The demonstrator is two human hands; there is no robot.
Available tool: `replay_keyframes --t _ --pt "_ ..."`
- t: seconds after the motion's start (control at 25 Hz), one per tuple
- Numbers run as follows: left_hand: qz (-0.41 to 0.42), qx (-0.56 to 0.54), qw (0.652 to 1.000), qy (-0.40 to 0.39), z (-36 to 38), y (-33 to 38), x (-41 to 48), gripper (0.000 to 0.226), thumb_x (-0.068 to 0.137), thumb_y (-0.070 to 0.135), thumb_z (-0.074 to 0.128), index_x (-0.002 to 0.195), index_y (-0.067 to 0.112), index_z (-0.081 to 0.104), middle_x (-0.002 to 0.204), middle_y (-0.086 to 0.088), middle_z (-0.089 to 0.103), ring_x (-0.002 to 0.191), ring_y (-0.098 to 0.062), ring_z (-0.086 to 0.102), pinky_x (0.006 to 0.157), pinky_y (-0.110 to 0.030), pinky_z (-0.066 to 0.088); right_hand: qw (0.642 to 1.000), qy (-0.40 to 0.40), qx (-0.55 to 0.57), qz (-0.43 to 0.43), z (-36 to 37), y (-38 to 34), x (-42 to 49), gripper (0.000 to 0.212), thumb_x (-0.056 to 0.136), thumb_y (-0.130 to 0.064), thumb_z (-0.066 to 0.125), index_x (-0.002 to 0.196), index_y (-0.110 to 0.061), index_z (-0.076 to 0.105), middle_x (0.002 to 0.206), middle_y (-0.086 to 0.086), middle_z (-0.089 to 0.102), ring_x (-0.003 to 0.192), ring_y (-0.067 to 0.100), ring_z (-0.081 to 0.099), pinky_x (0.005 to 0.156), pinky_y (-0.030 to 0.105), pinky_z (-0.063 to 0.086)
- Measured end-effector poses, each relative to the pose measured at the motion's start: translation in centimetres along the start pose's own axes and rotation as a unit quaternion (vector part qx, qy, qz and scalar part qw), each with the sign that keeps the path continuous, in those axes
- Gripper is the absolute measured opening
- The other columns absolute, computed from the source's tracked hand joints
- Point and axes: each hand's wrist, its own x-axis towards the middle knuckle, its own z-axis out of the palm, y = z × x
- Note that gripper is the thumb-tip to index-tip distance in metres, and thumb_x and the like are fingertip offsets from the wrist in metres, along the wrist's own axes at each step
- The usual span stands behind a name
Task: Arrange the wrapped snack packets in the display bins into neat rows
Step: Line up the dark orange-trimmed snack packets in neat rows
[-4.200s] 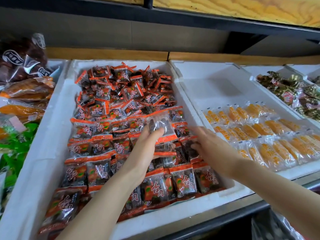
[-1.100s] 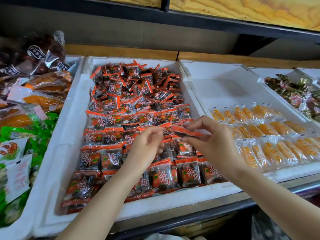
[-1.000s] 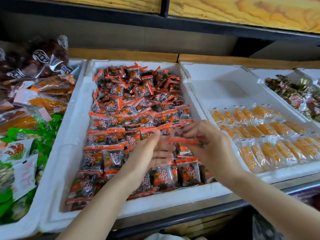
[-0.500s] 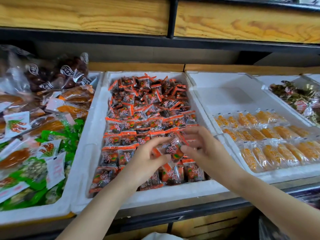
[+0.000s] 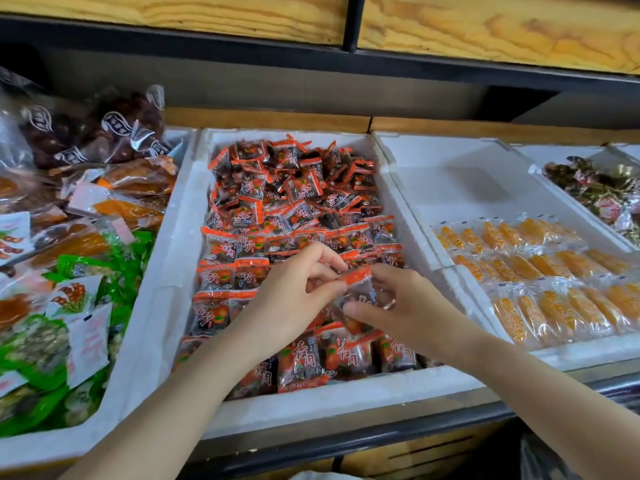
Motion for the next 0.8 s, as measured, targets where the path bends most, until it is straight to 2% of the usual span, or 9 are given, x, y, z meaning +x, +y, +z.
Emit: replay_keyframes --t 0.04,0.12,0.24,0.32,0.4,0.48,0.6,0.72,0.8 --pt "0.002 0.016 1.0 0.007 -0.1 -0.6 0.1 0.019 0.092 0.027 0.059 0.109 0.03 0.053 0.11 0.021 0.062 0.098 0.009 0.055 0.083 -0.004 0.039 1.0 0.022 0.006 0.019 -0.2 0.5 0.8 0.009 0.084 -0.027 0.066 0.088 -0.02 0.061 0.065 -0.023 0.064 0.057 -0.003 0.059 0.055 0.011 0.045" --pt "-0.023 0.081 0.996 -0.021 -0.4 -2.5 0.1 0.038 0.093 0.041 0.052 0.129 0.031 0.046 0.133 0.022 0.046 0.122 0.005 0.041 0.105 -0.019 0.033 0.993 0.087 0.042 0.062 -0.7 1.6 2.6 0.016 0.085 -0.03 0.066 0.092 -0.016 0.063 0.076 -0.01 0.069 0.064 0.006 0.063 0.064 0.024 0.052" --pt "-0.076 0.217 0.965 -0.125 -0.2 -5.3 -0.5 0.064 0.088 0.061 0.043 0.144 0.034 0.03 0.155 0.015 0.021 0.143 -0.006 0.017 0.119 -0.038 0.016 0.987 0.121 0.019 0.102 0.0 3.1 5.1 0.024 0.088 -0.036 0.062 0.08 -0.014 0.057 0.063 -0.003 0.056 0.057 0.013 0.052 0.053 0.022 0.041" --pt "-0.066 0.268 0.95 -0.144 0.4 -6.4 -0.8 0.069 0.088 0.064 0.04 0.148 0.034 0.024 0.159 0.015 0.009 0.146 -0.007 0.004 0.118 -0.037 0.005 0.991 0.084 -0.028 0.1 1.6 3.7 6.4 0.026 0.091 -0.034 0.059 0.076 -0.013 0.053 0.06 -0.002 0.051 0.051 0.013 0.046 0.045 0.017 0.032" --pt "-0.05 0.283 0.95 -0.122 1.0 -6.9 -0.9 0.069 0.09 0.063 0.037 0.149 0.033 0.021 0.159 0.014 0.006 0.146 -0.008 -0.001 0.117 -0.035 0.001 0.994 0.046 -0.041 0.09 3.0 4.1 7.4 0.015 0.092 -0.026 0.057 0.082 -0.015 0.056 0.073 0.002 0.061 0.059 0.015 0.055 0.043 0.009 0.034" --pt "-0.04 0.295 0.949 -0.107 1.1 -7.1 -1.0 0.068 0.091 0.062 0.034 0.15 0.032 0.019 0.159 0.014 0.005 0.146 -0.008 -0.001 0.117 -0.034 -0.001 0.995 0.028 -0.031 0.092 3.8 4.6 8.0 0.005 0.093 -0.017 0.057 0.089 -0.015 0.06 0.084 0.0 0.062 0.068 0.006 0.055 0.047 0.004 0.035" --pt "-0.033 0.325 0.94 -0.096 1.4 -7.4 -1.1 0.067 0.093 0.062 0.029 0.151 0.03 0.016 0.159 0.014 0.003 0.146 -0.008 -0.002 0.117 -0.032 -0.001 0.995 0.03 -0.009 0.091 4.3 5.1 8.4 0.004 0.092 -0.012 0.057 0.089 -0.013 0.059 0.082 -0.003 0.059 0.072 0.002 0.053 0.054 0.007 0.036" --pt "-0.026 0.362 0.928 -0.081 1.5 -7.7 -1.3 0.074 0.09 0.07 0.017 0.151 0.028 0.015 0.16 0.012 0.004 0.146 -0.01 0.0 0.117 -0.032 0.001 0.997 0.027 -0.02 0.064 4.8 5.2 8.6 0.006 0.092 -0.009 0.057 0.089 -0.014 0.06 0.082 -0.004 0.058 0.074 0.005 0.054 0.056 0.005 0.04" --pt "-0.027 0.37 0.926 -0.074 1.4 -7.8 -1.4 0.082 0.085 0.074 0.01 0.151 0.026 0.017 0.16 0.011 0.006 0.146 -0.011 0.001 0.118 -0.032 0.004 0.998 0.028 -0.054 0.033 5.1 5.2 8.5 0.008 0.093 -0.011 0.055 0.097 -0.015 0.06 0.09 -0.003 0.057 0.082 0.01 0.055 0.064 0.009 0.042"
